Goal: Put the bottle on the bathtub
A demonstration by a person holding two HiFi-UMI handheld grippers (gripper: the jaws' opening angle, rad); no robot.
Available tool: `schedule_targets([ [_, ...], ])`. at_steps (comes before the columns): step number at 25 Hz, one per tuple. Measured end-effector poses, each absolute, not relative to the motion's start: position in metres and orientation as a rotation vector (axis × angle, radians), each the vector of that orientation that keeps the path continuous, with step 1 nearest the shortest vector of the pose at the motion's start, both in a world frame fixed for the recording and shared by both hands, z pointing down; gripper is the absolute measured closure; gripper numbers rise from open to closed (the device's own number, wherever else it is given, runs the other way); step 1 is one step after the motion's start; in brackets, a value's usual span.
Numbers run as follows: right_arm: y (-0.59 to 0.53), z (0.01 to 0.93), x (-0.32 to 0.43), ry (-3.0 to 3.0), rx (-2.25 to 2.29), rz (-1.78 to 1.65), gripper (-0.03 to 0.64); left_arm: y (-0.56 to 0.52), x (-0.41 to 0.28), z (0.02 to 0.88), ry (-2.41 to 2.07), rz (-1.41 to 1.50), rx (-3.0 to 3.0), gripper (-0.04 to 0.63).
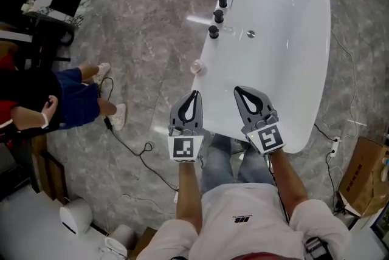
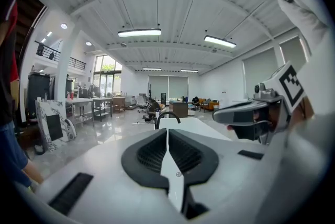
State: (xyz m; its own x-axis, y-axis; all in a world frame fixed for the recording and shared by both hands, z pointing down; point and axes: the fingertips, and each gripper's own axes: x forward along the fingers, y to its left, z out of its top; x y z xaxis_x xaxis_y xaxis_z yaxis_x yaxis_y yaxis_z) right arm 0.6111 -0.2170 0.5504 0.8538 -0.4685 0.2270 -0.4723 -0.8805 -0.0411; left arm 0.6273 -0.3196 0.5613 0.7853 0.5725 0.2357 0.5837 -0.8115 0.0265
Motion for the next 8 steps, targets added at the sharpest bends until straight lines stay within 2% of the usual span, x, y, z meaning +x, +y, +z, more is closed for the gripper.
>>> schedule_targets([
  [8, -0.22, 0.519, 0.607, -0.77, 2.999, 0.324, 0.624, -0.317, 0.617, 0.532, -0.953, -0.352, -2.934, 0.584],
])
